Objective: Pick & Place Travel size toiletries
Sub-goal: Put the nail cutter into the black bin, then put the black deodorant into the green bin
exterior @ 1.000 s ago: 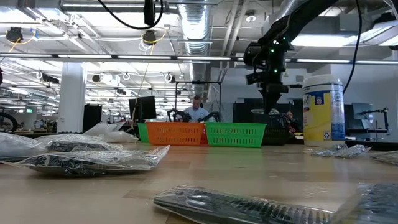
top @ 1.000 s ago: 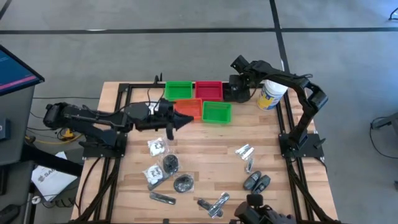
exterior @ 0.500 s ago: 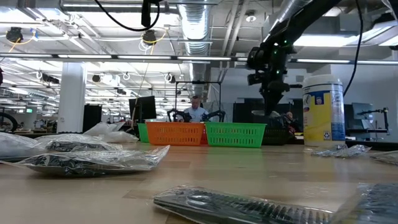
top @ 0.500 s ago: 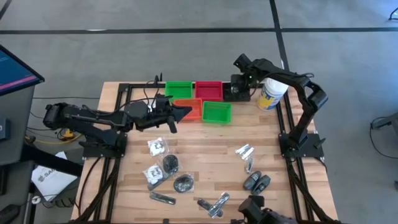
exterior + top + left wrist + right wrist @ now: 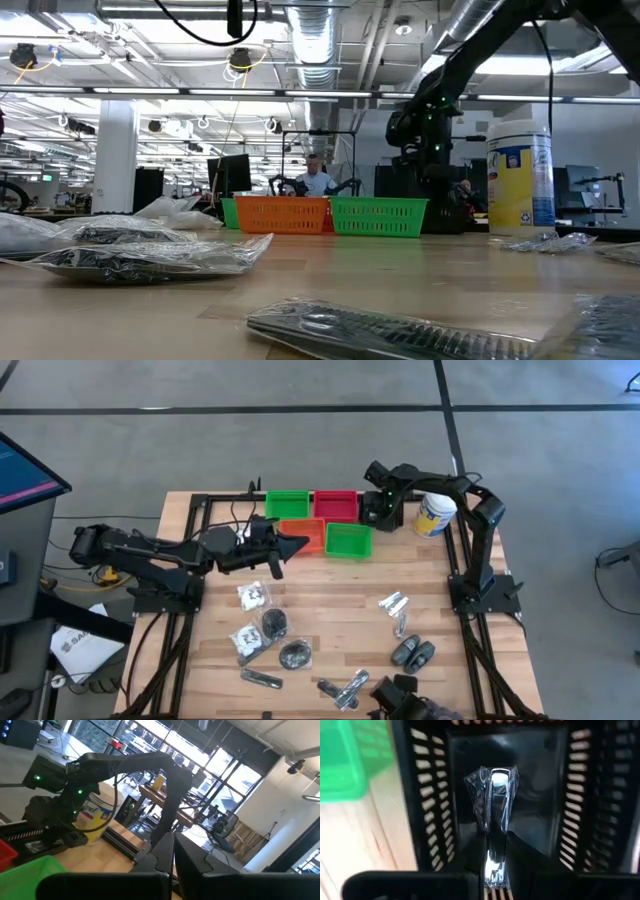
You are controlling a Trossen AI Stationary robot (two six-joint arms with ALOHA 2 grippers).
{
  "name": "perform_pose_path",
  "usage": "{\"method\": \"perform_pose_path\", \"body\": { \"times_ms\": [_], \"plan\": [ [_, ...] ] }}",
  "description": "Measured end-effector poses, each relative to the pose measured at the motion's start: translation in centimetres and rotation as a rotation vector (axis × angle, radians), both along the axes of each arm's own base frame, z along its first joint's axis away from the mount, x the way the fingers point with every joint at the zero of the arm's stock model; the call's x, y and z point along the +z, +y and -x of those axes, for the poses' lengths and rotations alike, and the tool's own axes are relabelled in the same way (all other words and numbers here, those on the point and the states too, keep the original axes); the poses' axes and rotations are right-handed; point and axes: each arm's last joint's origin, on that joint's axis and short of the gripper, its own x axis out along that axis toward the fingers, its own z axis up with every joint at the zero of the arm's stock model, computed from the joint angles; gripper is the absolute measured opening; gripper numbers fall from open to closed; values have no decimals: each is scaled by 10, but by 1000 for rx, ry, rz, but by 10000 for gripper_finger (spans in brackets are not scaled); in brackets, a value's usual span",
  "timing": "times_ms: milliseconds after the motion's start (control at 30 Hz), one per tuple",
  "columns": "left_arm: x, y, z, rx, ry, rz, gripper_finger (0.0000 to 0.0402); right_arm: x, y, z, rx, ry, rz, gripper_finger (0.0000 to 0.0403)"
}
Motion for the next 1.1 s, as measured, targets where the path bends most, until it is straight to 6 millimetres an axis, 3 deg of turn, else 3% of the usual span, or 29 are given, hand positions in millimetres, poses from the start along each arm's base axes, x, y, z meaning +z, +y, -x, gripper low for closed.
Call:
{"method": "perform_pose_path", "body": {
  "times_ms": [400, 1100],
  "plan": [
    [0, 0, 0, 0, 0, 0, 7, -1, -3, 2, 39, 38, 39, 49],
    [0, 4, 0, 18, 0, 0, 7, 2, -14, -3, 16, 46, 203, 112]
  ]
}}
